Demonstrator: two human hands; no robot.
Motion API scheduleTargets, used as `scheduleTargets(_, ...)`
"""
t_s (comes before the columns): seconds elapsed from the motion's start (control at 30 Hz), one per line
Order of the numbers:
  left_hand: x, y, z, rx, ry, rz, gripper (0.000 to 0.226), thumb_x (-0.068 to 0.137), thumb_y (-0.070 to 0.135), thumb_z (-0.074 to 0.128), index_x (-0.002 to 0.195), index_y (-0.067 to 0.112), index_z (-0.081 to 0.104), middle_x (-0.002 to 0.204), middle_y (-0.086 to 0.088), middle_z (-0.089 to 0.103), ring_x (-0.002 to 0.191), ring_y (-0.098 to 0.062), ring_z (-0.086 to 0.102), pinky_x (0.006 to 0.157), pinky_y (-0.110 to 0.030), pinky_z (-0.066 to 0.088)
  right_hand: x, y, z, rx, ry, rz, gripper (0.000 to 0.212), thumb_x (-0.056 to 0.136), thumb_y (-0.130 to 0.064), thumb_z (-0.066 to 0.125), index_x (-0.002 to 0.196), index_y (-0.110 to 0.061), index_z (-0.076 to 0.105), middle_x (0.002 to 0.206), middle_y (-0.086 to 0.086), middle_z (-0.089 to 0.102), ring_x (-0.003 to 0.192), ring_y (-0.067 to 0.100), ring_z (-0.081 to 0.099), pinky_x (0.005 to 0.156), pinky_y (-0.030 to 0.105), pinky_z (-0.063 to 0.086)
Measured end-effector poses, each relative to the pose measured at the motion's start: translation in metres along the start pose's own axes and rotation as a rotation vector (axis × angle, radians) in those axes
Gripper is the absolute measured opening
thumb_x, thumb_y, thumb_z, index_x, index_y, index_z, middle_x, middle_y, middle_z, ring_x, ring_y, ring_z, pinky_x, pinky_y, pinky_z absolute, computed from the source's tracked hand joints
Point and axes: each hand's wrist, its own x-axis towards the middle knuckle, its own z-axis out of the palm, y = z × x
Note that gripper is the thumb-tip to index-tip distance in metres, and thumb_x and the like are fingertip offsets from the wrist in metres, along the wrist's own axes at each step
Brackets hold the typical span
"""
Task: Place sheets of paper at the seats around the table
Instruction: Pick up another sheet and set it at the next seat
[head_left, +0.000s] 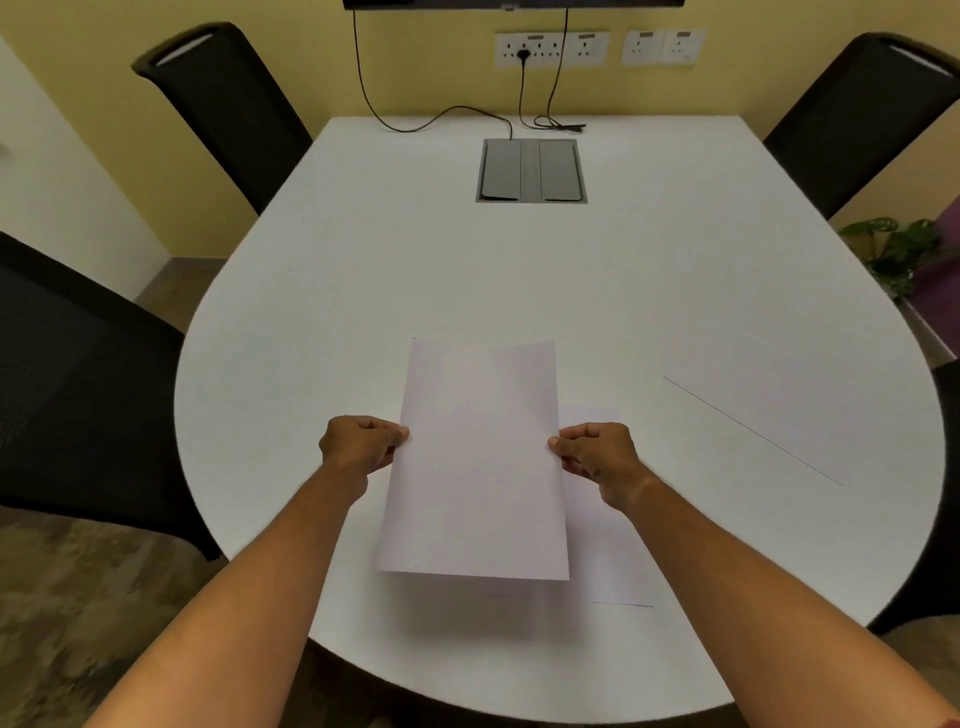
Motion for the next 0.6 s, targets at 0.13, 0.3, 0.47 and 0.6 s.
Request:
scheduleTargets(0.13,0.030,-0.004,-0.043,0.011,-0.014,-0.002,0.012,0.073,0.001,0.083,0.079,0.001,0.073,0.092,-0.012,0.073,0.086,-0.025,0.072,0.069,-0.027,0.057,-0.007,0.005,0.047,0.042,-0.030,0.016,0.013,0.078,0.004,0.077,0.086,0.000,0.068,0.097,0.019,0.071,0.087,0.027,0.070,0.068,0.026,0.057)
scheduleTargets(0.3,0.072,-0.004,-0.103,0.027,-0.057,0.015,0.013,0.072,0.002,0.084,0.078,0.001,0.073,0.090,-0.012,0.074,0.084,-0.024,0.072,0.067,-0.027,0.057,-0.018,0.014,0.115,0.075,-0.034,0.052,0.015,0.077,0.004,0.078,0.088,0.001,0.068,0.093,0.017,0.072,0.083,0.024,0.071,0.066,0.025,0.058)
scheduleTargets(0.47,0.102,0.005,-0.146,0.066,-0.085,0.049,0.012,0.072,0.003,0.085,0.076,0.002,0.073,0.086,-0.011,0.074,0.080,-0.021,0.072,0.060,-0.023,0.055,-0.026,0.016,0.171,0.109,-0.004,0.070,0.013,0.078,0.005,0.077,0.085,0.000,0.067,0.089,0.016,0.071,0.079,0.023,0.071,0.061,0.024,0.058)
scheduleTargets(0.6,0.128,0.013,-0.160,0.113,-0.098,0.068,0.012,0.072,0.005,0.085,0.072,0.005,0.073,0.082,-0.008,0.073,0.074,-0.017,0.070,0.055,-0.020,0.053,-0.024,0.017,0.196,0.135,0.028,0.080,0.015,0.077,0.005,0.077,0.089,0.002,0.067,0.091,0.016,0.071,0.078,0.023,0.070,0.059,0.023,0.058)
